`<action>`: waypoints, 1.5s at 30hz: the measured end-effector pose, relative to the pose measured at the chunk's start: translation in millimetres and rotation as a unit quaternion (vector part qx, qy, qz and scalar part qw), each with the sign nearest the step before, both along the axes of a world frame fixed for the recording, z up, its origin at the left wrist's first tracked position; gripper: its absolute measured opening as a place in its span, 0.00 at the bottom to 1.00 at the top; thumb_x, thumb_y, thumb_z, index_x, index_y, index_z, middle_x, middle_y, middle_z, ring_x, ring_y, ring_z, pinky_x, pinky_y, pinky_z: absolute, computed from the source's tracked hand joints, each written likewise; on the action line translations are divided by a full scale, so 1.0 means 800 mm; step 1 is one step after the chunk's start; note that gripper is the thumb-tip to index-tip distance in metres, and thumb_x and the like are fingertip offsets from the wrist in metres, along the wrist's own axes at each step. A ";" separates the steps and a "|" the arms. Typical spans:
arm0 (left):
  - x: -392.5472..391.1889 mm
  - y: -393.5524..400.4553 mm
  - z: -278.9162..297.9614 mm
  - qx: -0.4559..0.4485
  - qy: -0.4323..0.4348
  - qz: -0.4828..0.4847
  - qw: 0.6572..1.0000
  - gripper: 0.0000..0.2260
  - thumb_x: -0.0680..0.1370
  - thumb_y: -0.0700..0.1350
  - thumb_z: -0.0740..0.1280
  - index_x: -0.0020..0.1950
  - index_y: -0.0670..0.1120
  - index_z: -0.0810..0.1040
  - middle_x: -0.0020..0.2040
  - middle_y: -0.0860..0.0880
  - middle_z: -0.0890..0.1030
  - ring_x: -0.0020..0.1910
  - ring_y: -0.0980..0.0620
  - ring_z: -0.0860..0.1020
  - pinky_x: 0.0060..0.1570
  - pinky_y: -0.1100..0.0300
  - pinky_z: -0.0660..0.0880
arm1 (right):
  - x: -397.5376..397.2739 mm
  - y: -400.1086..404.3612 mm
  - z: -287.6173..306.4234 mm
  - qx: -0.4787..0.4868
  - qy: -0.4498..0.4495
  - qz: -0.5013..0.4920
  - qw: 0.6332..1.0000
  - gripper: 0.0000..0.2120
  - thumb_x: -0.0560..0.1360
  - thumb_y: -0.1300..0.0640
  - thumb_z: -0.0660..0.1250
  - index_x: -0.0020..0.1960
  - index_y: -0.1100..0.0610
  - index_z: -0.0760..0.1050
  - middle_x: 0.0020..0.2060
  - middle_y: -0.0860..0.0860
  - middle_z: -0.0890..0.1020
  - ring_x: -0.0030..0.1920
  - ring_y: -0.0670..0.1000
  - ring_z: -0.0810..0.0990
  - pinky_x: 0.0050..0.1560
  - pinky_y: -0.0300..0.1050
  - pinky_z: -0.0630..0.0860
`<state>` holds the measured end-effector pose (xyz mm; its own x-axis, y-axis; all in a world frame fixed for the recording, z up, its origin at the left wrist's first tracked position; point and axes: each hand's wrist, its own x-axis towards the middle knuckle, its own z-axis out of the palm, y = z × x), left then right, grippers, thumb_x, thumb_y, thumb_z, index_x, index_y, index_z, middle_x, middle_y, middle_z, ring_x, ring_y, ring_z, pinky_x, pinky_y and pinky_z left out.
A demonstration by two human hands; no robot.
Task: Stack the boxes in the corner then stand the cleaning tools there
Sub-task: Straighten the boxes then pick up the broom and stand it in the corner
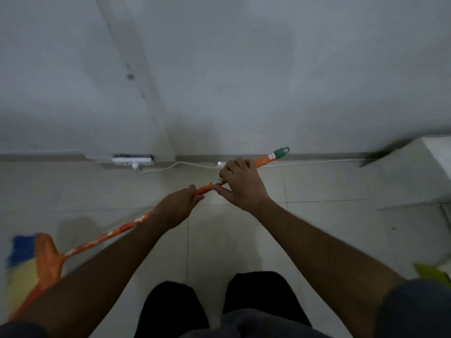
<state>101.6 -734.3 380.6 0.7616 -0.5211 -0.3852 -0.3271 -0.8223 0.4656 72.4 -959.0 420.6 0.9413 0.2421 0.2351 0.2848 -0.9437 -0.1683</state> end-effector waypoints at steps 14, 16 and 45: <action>-0.024 -0.198 0.304 -0.198 -0.034 -0.076 0.977 0.13 0.84 0.56 0.53 0.49 0.49 0.68 0.34 0.52 0.74 0.28 0.55 0.71 0.30 0.64 0.65 | -0.071 -0.081 0.332 0.392 -0.077 -0.444 0.802 0.17 0.79 0.40 0.64 0.57 0.53 0.73 0.50 0.47 0.76 0.51 0.47 0.77 0.50 0.48 0.79; -0.043 -0.222 0.333 -0.216 -0.026 -0.106 0.970 0.13 0.85 0.55 0.53 0.50 0.47 0.68 0.34 0.51 0.73 0.28 0.55 0.70 0.29 0.65 0.65 | -0.082 -0.089 0.358 0.441 -0.083 -0.467 0.762 0.19 0.81 0.38 0.61 0.60 0.53 0.72 0.51 0.48 0.77 0.51 0.48 0.79 0.52 0.51 0.80; -0.450 -0.724 0.460 -0.270 0.042 -0.457 0.846 0.04 0.85 0.47 0.58 0.56 0.51 0.71 0.45 0.54 0.78 0.42 0.56 0.78 0.43 0.58 0.77 | -0.543 -0.512 0.495 0.419 -0.172 -0.548 0.704 0.16 0.85 0.43 0.53 0.57 0.56 0.69 0.44 0.57 0.80 0.43 0.56 0.82 0.44 0.57 0.82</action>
